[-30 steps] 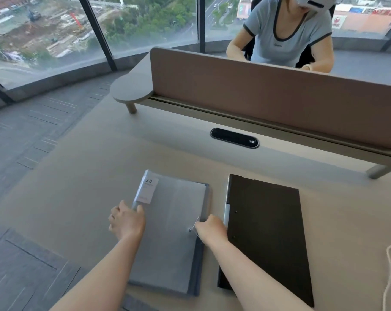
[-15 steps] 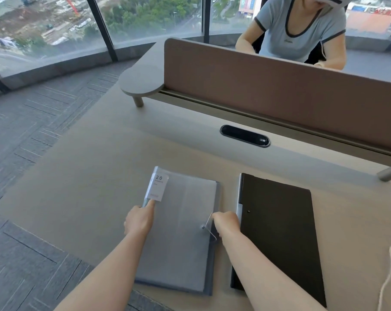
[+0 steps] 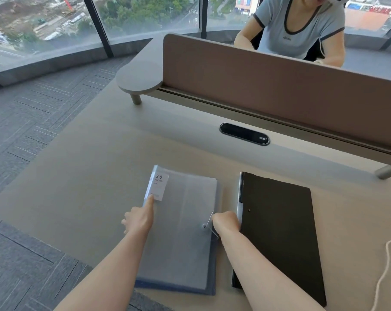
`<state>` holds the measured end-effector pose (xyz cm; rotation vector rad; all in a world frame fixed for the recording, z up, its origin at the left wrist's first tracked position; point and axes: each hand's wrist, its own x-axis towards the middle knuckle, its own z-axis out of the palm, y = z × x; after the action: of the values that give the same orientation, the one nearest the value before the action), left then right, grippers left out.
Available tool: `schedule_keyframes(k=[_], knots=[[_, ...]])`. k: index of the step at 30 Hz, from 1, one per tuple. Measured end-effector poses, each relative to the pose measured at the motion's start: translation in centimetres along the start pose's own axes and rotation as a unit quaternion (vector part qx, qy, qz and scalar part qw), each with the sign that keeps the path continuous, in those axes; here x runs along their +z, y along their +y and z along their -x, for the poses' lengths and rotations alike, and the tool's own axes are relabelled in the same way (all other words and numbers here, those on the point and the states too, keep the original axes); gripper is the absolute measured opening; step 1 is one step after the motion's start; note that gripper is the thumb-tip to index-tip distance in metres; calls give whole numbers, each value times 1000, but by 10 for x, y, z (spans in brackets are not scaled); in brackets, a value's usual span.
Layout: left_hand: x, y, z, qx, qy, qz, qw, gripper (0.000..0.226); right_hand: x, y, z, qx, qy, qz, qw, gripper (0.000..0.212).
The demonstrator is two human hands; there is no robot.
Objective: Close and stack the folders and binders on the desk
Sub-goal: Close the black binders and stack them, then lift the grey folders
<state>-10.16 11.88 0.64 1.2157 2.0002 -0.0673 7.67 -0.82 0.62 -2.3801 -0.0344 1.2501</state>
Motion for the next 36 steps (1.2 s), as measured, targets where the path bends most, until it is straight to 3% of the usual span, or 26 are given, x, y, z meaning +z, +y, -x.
schedule_keyframes(k=[4,8,11,14,16,23,28,36], knots=[[-2,-1,-2,1,-1,21,1000,86,3,4,1,-49,19,37,998,9],[-7,-5,-8,1,-28,102,994,92,11,7,1,-79,22,4,997,18],[-12,-5,-8,41,-30,129,990,68,13,5,5,-96,19,-7,995,17],[-15,1,-5,98,-27,146,984,47,7,0,8,-127,30,-34,991,42],[-15,9,1,126,-32,168,977,41,-1,-4,8,-140,44,-54,988,47],[10,47,34,175,-90,203,959,15,-54,7,-5,-160,102,-130,973,15],[44,67,75,201,-158,191,948,25,-108,33,-18,-153,129,-152,968,13],[109,82,126,240,-206,131,939,22,-166,89,-49,-116,172,-158,965,12]])
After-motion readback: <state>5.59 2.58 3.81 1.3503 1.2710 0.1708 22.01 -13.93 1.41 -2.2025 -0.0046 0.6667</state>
